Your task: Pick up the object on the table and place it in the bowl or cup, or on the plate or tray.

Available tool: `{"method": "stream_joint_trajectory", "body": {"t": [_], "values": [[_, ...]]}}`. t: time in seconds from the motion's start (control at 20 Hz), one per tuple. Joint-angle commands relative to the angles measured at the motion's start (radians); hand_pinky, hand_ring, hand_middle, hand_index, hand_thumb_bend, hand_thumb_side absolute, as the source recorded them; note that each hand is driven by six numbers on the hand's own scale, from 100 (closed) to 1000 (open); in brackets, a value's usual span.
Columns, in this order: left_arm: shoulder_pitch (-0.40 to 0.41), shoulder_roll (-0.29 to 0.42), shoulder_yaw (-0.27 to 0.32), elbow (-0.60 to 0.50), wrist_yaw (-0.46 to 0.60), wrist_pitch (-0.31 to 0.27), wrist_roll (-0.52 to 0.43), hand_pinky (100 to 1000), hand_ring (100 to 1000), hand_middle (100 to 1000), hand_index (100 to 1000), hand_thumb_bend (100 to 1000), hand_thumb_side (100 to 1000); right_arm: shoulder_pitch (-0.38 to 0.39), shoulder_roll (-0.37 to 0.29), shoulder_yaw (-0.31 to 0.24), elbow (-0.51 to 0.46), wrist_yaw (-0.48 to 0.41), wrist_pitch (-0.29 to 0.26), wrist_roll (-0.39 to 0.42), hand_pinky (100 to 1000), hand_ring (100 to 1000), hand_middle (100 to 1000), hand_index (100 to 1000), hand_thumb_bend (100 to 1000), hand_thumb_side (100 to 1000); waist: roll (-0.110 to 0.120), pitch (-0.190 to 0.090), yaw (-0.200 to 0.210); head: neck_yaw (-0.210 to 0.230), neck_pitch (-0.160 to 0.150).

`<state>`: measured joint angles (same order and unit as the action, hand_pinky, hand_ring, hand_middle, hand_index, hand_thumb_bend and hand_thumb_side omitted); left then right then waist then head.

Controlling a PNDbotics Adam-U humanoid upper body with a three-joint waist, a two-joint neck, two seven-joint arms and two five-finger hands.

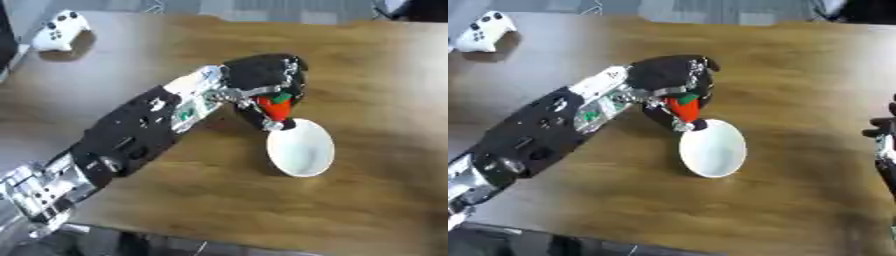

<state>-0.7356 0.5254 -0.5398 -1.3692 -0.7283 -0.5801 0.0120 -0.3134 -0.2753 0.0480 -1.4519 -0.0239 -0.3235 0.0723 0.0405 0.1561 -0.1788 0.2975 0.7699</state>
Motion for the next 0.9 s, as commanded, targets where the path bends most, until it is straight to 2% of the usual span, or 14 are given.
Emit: {"method": "stream_joint_trajectory", "body": {"t": [0.05,0.3,0.7,0.9], "values": [[-0.035,0.008,-0.021,-0.001,0.020,-0.024,-0.015,852,168,249,364,325,100,-0.004,-0.029,-0.001,-0.025,0.000,0.005,0.002,670,1000,977,633,100,388,0.004,-0.022,0.004,-0.017,0.000],[-0.061,0.013,-0.042,-0.012,0.071,-0.026,-0.047,852,168,250,364,325,100,-0.001,-0.034,0.000,-0.023,0.005,0.006,0.002,670,1000,977,633,100,388,0.016,-0.028,0.009,-0.022,0.000],[-0.065,-0.004,-0.044,-0.015,0.090,-0.020,-0.065,876,196,264,379,346,100,-0.001,-0.032,0.000,-0.023,0.007,0.007,0.002,670,1000,977,634,100,389,0.018,-0.029,0.003,-0.024,0.000],[-0.063,-0.008,-0.041,-0.008,0.087,-0.022,-0.064,902,222,285,399,361,143,-0.001,-0.032,0.000,-0.024,0.006,0.007,0.002,670,1000,977,633,100,389,0.019,-0.028,0.000,-0.025,0.000]]}}
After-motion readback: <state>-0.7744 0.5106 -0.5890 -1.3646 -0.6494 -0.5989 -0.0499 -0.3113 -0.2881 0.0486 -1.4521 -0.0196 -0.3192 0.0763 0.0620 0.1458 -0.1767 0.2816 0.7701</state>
